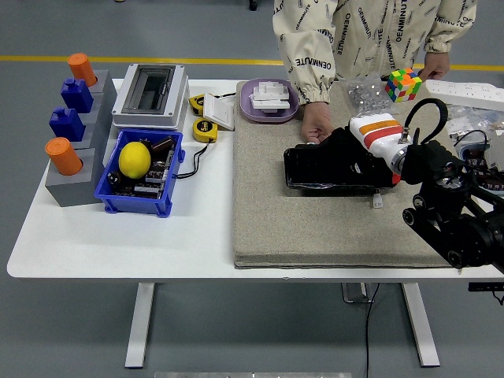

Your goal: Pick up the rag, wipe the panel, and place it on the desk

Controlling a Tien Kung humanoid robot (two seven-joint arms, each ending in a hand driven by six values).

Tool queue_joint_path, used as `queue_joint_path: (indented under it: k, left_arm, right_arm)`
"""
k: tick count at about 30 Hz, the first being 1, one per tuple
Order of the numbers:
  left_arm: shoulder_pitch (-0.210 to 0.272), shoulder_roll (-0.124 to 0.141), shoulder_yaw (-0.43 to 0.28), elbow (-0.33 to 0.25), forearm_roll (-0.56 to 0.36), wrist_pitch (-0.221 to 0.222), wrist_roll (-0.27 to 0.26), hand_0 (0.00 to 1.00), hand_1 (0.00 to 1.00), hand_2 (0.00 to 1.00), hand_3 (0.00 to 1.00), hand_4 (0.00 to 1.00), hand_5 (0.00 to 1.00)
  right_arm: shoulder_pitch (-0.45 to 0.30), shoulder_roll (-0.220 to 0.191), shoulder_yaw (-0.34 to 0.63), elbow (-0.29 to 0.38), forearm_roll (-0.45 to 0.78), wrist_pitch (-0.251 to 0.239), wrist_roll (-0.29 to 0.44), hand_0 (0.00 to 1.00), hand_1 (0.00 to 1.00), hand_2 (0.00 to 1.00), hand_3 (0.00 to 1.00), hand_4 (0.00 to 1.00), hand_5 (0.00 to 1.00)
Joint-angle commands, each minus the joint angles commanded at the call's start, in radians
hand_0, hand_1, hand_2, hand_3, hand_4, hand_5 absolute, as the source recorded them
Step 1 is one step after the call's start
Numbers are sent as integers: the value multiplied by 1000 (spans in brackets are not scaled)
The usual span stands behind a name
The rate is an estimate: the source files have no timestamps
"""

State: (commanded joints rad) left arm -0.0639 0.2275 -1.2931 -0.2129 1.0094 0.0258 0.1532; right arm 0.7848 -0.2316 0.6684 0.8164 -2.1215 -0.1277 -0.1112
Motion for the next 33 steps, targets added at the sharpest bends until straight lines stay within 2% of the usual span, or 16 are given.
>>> queue_joint_path:
  k: [11,17,24,33]
  left_arm:
    - [3,0,-5,-1,3,0,0,603,636,635,560,633,441]
    - [3,-1,-8,0,5,0,0,603,636,635,560,634,441]
    - [2,-2,-11,-1,7,0,0,604,636,636,560,634,442]
    - [1,-4,-11,-2,5,0,0,603,636,636,560,634,442]
  right_arm:
    - [-30,-112,23,-4,-10,3,-1,224,313,377,375,908,32]
    - [-50,-155,57,-17,-16,4,-2,224,312,377,374,907,32]
    - [-69,-175,98,-15,-22,4,-3,224,312,377,374,907,33]
    - [-94,-156,198,-5,-40,4,-8,225,312,377,374,907,32]
